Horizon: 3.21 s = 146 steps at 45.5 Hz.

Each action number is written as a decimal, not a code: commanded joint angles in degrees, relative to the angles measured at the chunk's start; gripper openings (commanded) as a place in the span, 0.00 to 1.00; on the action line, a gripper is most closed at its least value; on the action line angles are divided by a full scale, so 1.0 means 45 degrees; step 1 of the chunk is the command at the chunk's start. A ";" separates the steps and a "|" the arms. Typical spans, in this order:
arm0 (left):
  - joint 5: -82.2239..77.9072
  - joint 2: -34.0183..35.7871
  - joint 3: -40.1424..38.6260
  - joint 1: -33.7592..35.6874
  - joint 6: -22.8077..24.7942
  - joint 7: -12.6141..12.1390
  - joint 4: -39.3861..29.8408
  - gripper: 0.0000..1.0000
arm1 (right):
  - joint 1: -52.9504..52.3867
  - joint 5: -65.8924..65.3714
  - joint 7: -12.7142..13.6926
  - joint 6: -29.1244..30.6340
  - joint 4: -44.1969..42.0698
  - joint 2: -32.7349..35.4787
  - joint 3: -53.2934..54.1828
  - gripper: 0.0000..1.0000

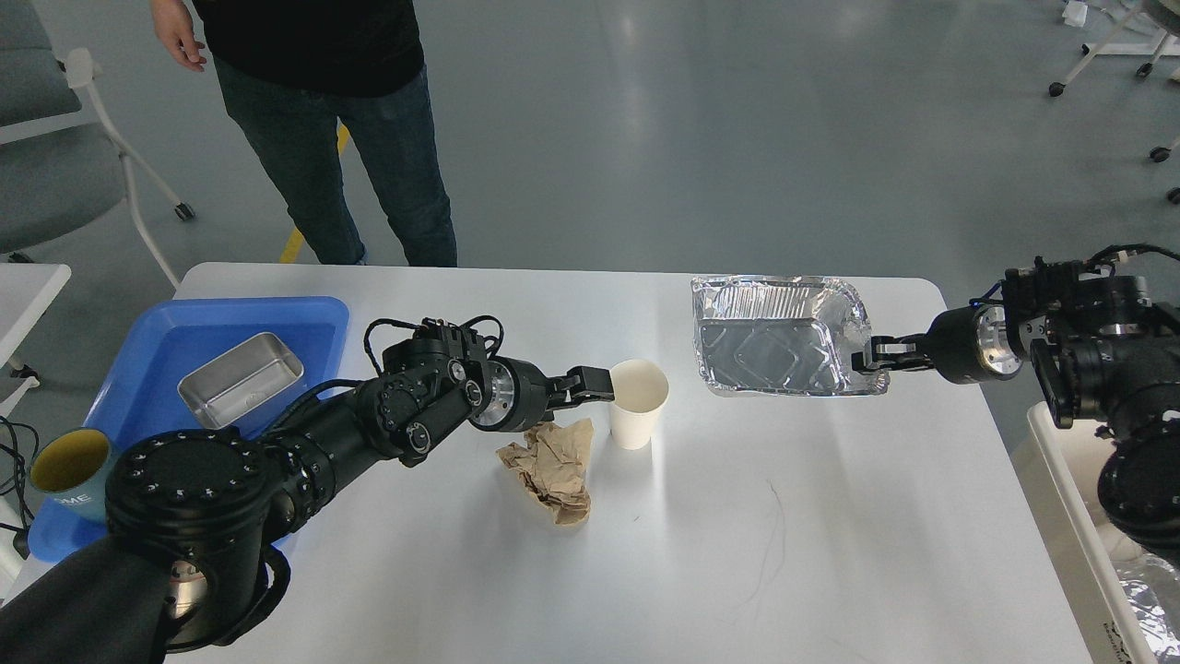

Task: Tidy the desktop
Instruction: 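Close the left gripper on the paper cup's side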

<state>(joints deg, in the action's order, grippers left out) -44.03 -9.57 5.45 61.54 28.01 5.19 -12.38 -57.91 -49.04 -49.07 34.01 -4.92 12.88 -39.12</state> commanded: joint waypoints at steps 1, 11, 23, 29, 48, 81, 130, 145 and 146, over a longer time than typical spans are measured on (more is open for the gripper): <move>0.0039 0.0016 -0.0117 0.0055 0.0006 -0.0002 -0.0002 0.97 | -0.0003 0.0000 -0.0014 0.0000 0.0001 0.0009 0.0002 0.00; 0.0799 -0.0023 -0.0195 -0.0062 -0.0501 0.0115 -0.0002 0.97 | -0.0003 0.0000 0.0005 0.0000 0.0001 0.0009 0.0002 0.00; 0.1152 -0.0023 -0.0039 -0.0199 -0.2222 0.0761 -0.0041 0.97 | 0.0017 0.0000 0.0005 0.0000 0.0001 0.0009 0.0021 0.00; 0.1152 -0.0042 -0.0058 -0.0238 -0.2123 0.0721 -0.0080 0.97 | 0.0017 0.0000 -0.0014 0.0000 0.0001 0.0009 0.0041 0.00; 0.1230 -0.0042 -0.0078 -0.0238 -0.0190 -0.0412 -0.0080 0.97 | 0.0017 0.0000 -0.0014 0.0000 0.0001 0.0009 0.0041 0.00; 0.1640 -0.0042 -0.0058 -0.0238 -0.0385 -0.0275 -0.0100 0.82 | 0.0173 0.0000 -0.0014 -0.0019 0.0001 0.0009 0.0041 0.00; 0.1523 -0.0042 0.0606 -0.0219 0.0181 -0.0392 -0.0100 0.19 | 0.0251 0.0019 -0.0014 -0.0039 -0.0097 -0.0011 0.0041 0.00; 0.1523 -0.0042 0.1192 -0.0121 0.0572 -0.0412 -0.0080 0.00 | 0.0271 0.0019 -0.0014 -0.0039 -0.0175 -0.0030 0.0041 0.00; 0.1523 -0.0042 0.1192 -0.0121 0.0591 -0.0412 -0.0080 0.00 | 0.0271 0.0019 -0.0014 -0.0039 -0.0175 -0.0050 0.0041 0.00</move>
<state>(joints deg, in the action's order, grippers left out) -37.18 -9.76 10.52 60.74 29.93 3.36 -12.76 -56.69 -48.96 -49.13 33.84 -5.71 12.74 -38.94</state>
